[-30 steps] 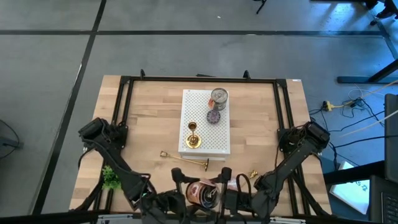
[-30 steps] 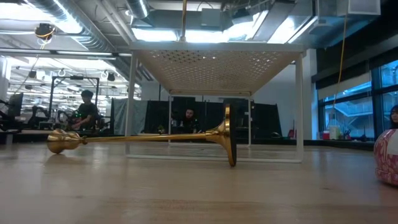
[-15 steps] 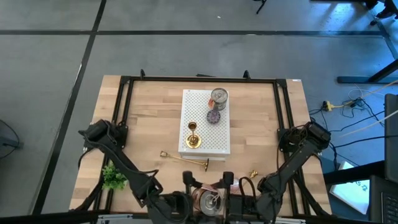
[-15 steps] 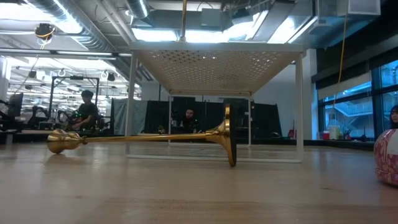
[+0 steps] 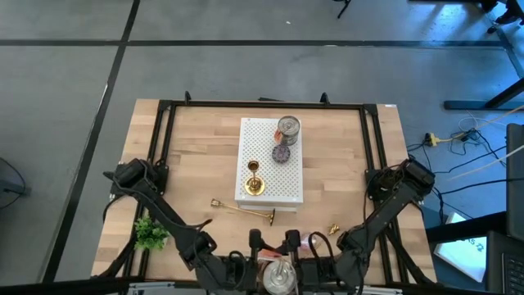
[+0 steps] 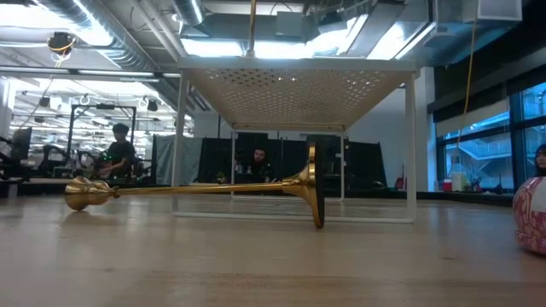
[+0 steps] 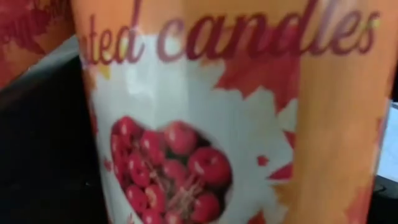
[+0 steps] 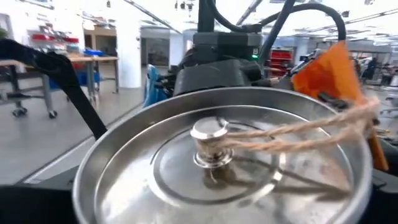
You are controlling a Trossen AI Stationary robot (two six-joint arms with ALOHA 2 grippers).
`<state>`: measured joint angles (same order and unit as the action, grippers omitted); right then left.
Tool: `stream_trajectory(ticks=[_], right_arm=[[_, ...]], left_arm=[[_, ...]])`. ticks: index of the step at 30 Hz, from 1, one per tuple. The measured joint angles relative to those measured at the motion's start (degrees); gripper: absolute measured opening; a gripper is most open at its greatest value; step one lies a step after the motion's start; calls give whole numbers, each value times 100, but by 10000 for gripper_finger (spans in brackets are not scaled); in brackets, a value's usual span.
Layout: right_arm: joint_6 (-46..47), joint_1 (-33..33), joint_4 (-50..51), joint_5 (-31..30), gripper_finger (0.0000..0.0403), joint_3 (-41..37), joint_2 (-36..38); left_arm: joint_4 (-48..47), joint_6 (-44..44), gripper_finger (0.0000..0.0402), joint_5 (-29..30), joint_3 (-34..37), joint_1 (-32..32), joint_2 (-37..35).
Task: Pick & Place candle stick holders
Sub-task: Put the left silver scented candle on the shelf
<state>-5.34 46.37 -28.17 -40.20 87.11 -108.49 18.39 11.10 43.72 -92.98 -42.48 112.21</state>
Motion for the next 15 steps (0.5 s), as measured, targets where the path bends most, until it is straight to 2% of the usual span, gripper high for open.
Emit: stream_trajectory(ticks=[3,7,15], right_arm=[[-266,45,64,-274,366,0,-2],[-622,110,51,-355,361,-2,-9],[-515,116,78,-413,358,-5,-9]], left_arm=[[34,-29,347,-86,6,8,8],[233,-110,347,-39,8,5,8],[363,-69,347,-61,6,4,15]])
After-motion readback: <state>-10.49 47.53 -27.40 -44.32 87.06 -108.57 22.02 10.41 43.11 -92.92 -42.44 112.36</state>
